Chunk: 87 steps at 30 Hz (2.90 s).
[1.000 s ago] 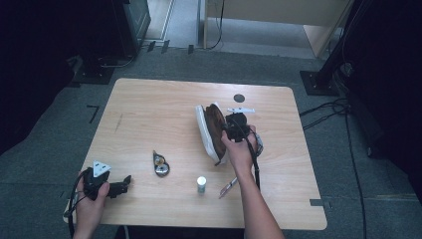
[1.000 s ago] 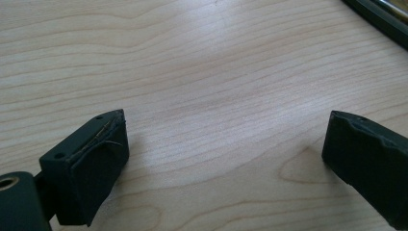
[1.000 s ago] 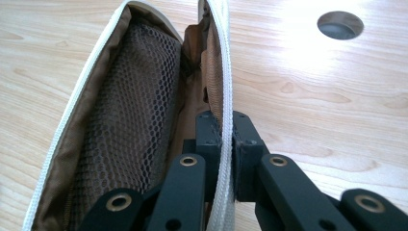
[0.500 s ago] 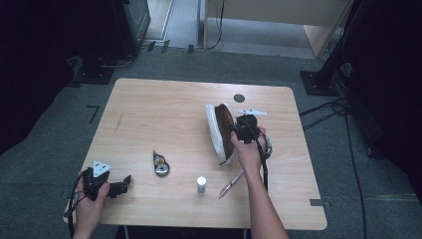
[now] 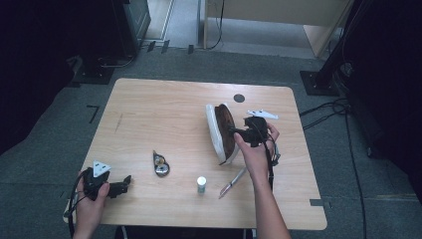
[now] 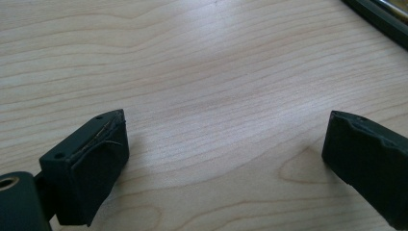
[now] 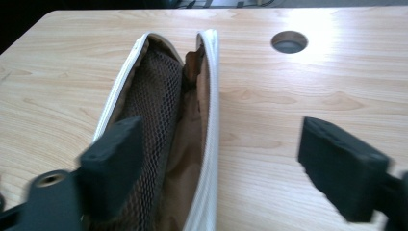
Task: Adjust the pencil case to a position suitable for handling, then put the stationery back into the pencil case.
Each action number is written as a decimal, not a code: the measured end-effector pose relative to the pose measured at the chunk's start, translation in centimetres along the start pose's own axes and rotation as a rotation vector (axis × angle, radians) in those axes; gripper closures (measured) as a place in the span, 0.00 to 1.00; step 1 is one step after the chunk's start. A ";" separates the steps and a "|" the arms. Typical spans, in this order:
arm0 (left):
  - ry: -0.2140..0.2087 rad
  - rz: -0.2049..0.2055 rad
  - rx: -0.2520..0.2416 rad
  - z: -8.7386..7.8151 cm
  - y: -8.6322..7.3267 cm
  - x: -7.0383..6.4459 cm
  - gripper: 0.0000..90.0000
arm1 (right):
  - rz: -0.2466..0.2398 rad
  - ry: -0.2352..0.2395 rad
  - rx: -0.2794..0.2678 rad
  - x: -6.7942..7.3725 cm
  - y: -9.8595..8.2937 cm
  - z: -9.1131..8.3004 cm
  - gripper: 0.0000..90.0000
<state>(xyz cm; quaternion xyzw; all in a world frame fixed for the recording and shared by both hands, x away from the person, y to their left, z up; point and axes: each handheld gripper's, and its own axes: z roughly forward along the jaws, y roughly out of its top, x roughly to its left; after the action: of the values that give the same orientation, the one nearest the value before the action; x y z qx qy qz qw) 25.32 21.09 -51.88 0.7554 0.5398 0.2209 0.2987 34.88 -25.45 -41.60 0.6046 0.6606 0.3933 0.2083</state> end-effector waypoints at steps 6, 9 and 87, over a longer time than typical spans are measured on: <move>0.000 0.000 0.000 0.0 0.0 0.0 0.03 | 0.020 -0.021 -0.033 -0.4 -0.6 -2.3 0.03; 0.000 0.000 0.000 0.0 0.0 0.0 0.03 | 0.021 -0.029 -0.044 -0.7 -1.2 -3.3 0.01; -0.003 0.003 -0.001 0.0 0.0 0.0 0.03 | 0.052 -0.197 0.067 -2.1 -12.8 -2.0 0.41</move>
<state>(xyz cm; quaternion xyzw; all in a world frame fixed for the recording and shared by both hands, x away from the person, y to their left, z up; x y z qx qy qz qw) 25.32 21.08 -51.88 0.7563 0.5383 0.2204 0.2994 25.60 -27.49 -50.68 0.6638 0.6338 0.3151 0.2418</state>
